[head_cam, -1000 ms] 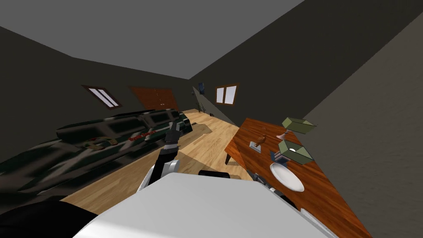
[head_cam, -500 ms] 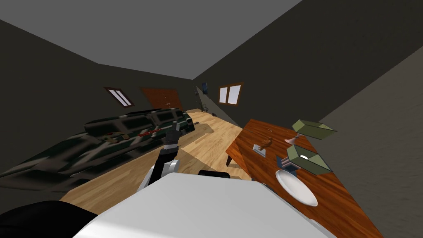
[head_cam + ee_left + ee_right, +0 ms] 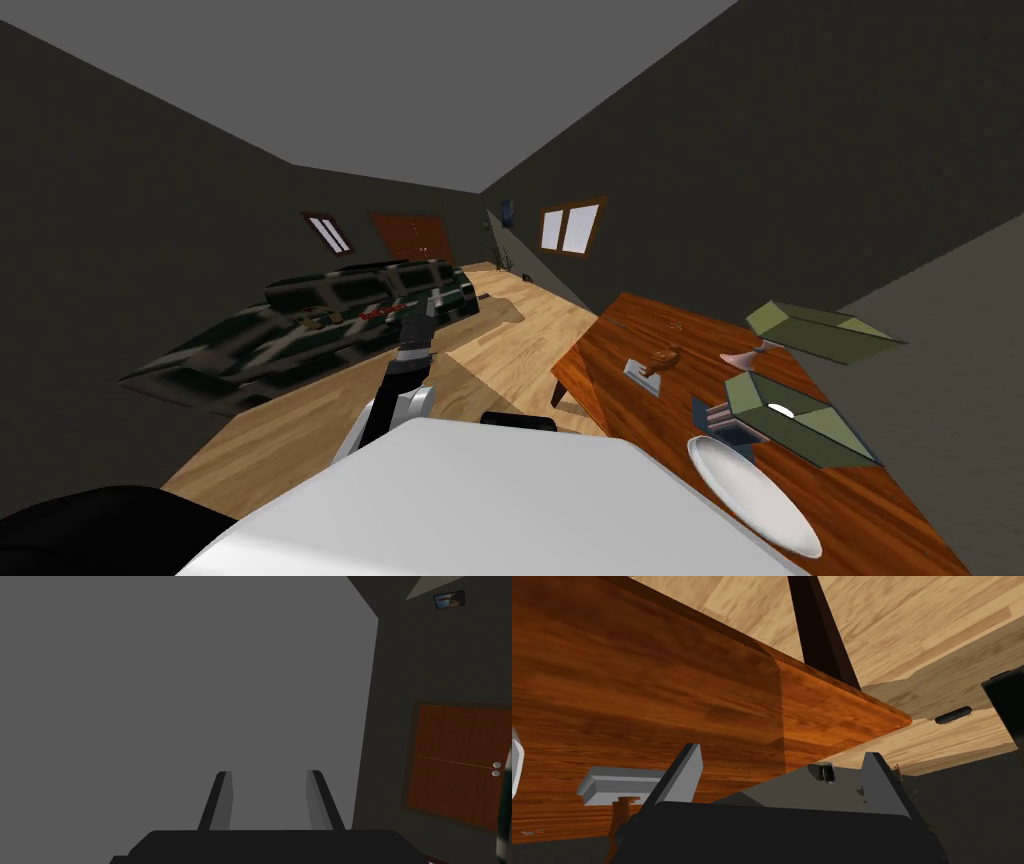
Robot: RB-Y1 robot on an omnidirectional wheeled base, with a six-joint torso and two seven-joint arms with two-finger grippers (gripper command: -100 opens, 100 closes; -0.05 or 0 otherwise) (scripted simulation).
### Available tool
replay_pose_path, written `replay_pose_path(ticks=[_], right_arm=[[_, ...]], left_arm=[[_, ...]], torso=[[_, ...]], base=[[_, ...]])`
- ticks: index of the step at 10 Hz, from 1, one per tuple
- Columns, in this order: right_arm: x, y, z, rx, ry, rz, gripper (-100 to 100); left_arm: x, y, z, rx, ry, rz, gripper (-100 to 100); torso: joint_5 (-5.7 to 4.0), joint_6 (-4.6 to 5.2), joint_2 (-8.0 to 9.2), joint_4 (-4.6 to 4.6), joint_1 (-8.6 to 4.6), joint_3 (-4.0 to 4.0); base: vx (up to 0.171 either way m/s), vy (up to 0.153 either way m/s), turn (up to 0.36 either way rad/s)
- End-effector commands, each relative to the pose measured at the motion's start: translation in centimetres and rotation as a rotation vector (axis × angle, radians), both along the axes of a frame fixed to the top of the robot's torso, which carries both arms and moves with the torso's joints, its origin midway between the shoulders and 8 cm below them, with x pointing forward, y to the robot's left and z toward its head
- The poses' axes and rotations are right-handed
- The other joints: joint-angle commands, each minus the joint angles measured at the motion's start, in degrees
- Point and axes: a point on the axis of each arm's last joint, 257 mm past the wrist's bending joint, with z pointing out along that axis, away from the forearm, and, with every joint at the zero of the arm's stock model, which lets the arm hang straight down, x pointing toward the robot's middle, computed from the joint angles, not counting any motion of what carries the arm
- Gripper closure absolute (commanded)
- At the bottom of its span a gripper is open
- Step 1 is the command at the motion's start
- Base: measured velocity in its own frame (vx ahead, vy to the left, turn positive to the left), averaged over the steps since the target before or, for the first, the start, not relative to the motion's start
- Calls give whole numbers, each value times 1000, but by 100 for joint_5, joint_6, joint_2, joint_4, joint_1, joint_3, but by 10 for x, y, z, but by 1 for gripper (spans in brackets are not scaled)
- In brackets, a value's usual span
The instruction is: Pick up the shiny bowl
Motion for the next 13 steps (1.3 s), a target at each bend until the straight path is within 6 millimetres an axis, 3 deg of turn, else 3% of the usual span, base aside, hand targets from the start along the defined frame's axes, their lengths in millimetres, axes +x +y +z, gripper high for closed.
replay_pose_path(ticks=[1,2,3,6,8,13], right_arm=[[-27,-23,-7,-52,65,13,-100],[-53,-44,-12,-93,123,10,-100],[-53,-44,-12,-93,123,10,-100],[-109,-86,-16,-179,246,21,-100],[-109,-86,-16,-179,246,21,-100],[-184,-130,-11,-262,404,29,-100]], left_arm=[[0,0,0,0,0,0,0],[0,0,0,0,0,0,0],[0,0,0,0,0,0,0],[0,0,0,0,0,0,0],[0,0,0,0,0,0,0],[0,0,0,0,0,0,0]], torso=[[0,0,0,0,0,0],[-3,1,-2,0,-8,-1],[-2,3,2,0,-11,1],[0,2,3,1,4,1],[-2,9,1,0,5,0],[-3,6,2,1,-8,1]], base=[[10,-87,313],[0,-91,307],[-2,-61,87],[-7,-53,266],[-2,-34,-1],[-12,-58,212]])
